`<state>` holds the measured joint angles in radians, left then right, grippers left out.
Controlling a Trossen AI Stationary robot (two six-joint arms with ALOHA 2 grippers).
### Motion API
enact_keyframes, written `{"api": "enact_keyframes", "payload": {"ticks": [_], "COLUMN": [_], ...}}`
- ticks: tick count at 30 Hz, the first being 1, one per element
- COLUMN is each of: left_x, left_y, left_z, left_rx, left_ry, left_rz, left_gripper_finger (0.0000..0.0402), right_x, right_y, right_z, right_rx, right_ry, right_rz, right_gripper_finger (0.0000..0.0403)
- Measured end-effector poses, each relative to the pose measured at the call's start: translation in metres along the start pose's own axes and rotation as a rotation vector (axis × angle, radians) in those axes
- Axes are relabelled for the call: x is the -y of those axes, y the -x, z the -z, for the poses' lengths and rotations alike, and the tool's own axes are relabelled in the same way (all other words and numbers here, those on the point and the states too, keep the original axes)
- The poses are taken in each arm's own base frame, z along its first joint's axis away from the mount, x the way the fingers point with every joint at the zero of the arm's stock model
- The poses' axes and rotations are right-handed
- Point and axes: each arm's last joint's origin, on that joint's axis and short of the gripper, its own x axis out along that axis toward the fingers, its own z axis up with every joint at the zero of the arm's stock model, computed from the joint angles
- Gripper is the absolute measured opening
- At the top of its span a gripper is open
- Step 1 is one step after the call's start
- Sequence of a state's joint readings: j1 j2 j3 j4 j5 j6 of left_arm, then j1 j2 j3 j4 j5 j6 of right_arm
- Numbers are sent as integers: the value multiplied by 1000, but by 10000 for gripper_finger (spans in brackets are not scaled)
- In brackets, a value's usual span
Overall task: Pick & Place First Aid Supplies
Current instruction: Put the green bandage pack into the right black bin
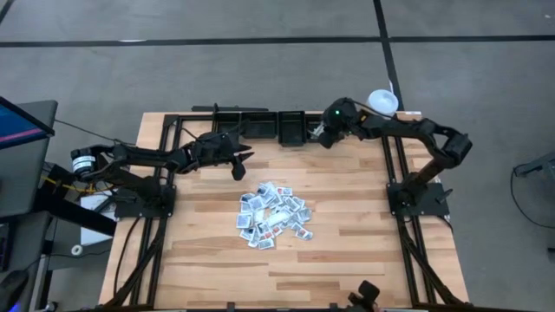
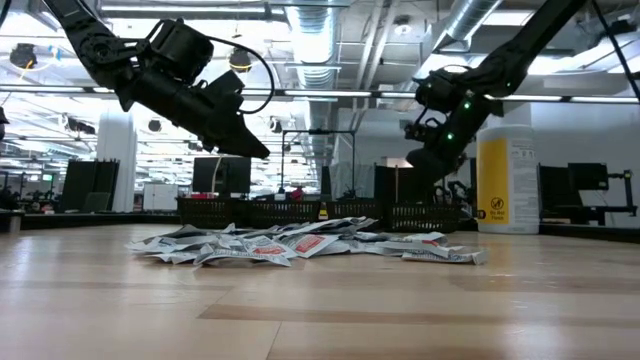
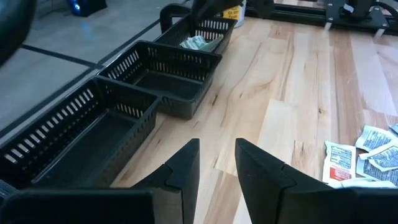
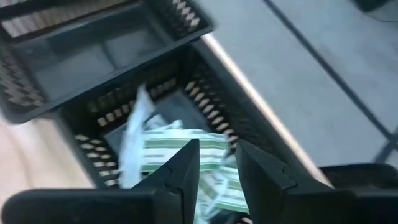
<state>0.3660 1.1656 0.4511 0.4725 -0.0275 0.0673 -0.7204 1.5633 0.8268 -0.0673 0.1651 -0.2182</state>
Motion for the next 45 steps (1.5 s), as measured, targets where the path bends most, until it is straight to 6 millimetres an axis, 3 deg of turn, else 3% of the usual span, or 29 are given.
{"api": "enact_keyframes", "payload": {"ticks": [6, 12, 24, 31, 40, 45], "left_x": [4, 17, 63, 101, 145, 167], "left_y": [0, 1, 15, 35, 54, 55], "left_z": [0, 0, 19, 25, 32, 46], "left_rx": [3, 7, -30, 10, 34, 36], "left_ry": [-3, 0, 102, 155, 182, 225], "left_rz": [52, 152, 366, 488, 516, 533], "left_gripper_finger": [104, 104, 104, 104, 104, 104], "right_x": [-2, -29, -112, -175, -262, -289], "right_y": [11, 24, 53, 74, 90, 93], "right_z": [-6, -14, -17, -9, 24, 41], "right_rx": [37, 89, 165, 211, 300, 311], "right_ry": [-29, 35, 191, 245, 352, 404], "right_rz": [12, -52, -293, -510, -711, -731], "right_gripper_finger": [98, 98, 98, 98, 98, 98]}}
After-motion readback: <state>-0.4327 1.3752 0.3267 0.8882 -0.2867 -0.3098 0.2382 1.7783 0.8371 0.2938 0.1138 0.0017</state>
